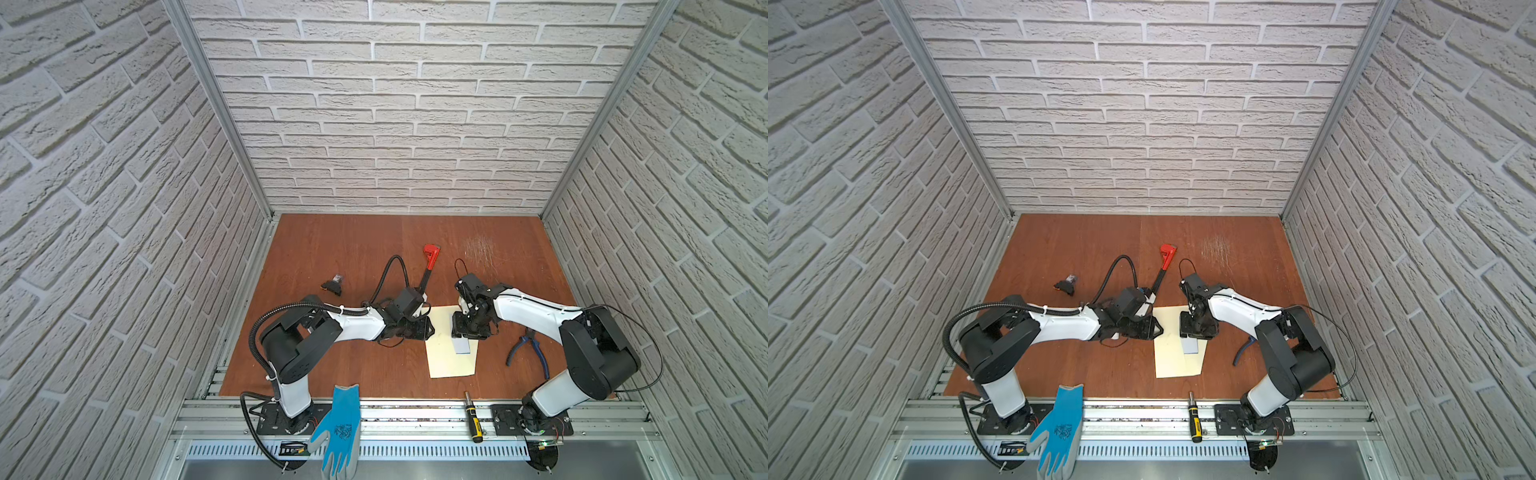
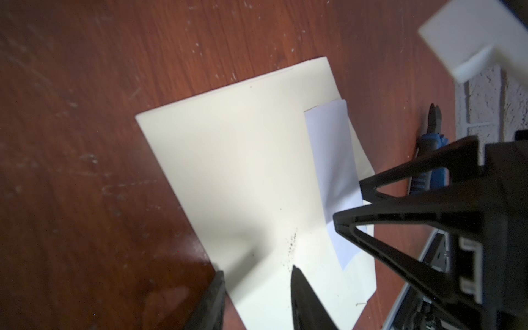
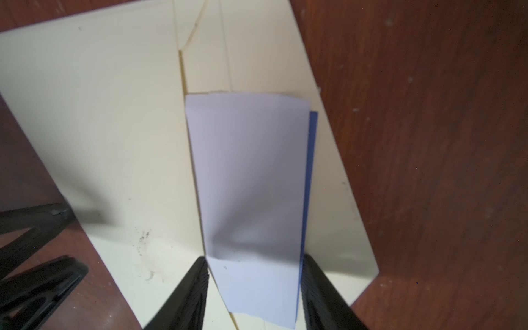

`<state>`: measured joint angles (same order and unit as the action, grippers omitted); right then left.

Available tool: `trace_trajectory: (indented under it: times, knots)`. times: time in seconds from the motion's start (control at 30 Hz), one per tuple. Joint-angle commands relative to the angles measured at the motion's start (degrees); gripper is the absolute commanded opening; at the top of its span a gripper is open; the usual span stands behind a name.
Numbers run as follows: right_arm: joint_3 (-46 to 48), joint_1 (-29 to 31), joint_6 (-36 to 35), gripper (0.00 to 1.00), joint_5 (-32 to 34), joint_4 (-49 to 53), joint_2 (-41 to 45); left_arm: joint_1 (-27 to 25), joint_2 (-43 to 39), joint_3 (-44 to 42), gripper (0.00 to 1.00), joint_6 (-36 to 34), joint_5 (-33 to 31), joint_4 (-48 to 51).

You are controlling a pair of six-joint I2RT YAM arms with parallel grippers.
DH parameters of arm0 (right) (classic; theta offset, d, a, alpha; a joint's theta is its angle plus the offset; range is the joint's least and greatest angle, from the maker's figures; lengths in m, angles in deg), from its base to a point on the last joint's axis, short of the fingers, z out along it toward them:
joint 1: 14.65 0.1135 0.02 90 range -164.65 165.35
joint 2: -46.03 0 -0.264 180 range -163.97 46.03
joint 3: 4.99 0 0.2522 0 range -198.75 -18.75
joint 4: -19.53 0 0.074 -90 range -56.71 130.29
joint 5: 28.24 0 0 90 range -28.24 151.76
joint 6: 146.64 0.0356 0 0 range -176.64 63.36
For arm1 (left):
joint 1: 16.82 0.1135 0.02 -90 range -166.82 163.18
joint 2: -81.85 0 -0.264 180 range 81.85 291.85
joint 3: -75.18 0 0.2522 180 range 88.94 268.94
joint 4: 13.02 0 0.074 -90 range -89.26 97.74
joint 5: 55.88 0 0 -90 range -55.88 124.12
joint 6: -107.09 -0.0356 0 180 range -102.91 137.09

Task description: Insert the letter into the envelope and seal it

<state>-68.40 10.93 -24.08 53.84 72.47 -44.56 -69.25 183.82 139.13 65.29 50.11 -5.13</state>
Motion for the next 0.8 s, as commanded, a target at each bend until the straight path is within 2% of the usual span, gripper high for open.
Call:
trace_trajectory:
  times: [0.0,0.33,0.77]
  knots:
    - [-1.5,1.3,-0.2,0.53,-1.7,-2.0,-1.1,0.3,1.7,0.2,0.39,-0.3,0.4,0.4]
    - [-3.7,2.7,0.3,0.53,-3.0,-2.8,-3.2,0.7,1.6,0.0,0.38,-0.5,0.8,0.3]
    - [-2.4,4.0,3.1,0.54,-8.3,-7.9,-3.1,1.8,-1.1,-1.3,0.38,-0.7,0.4,0.4]
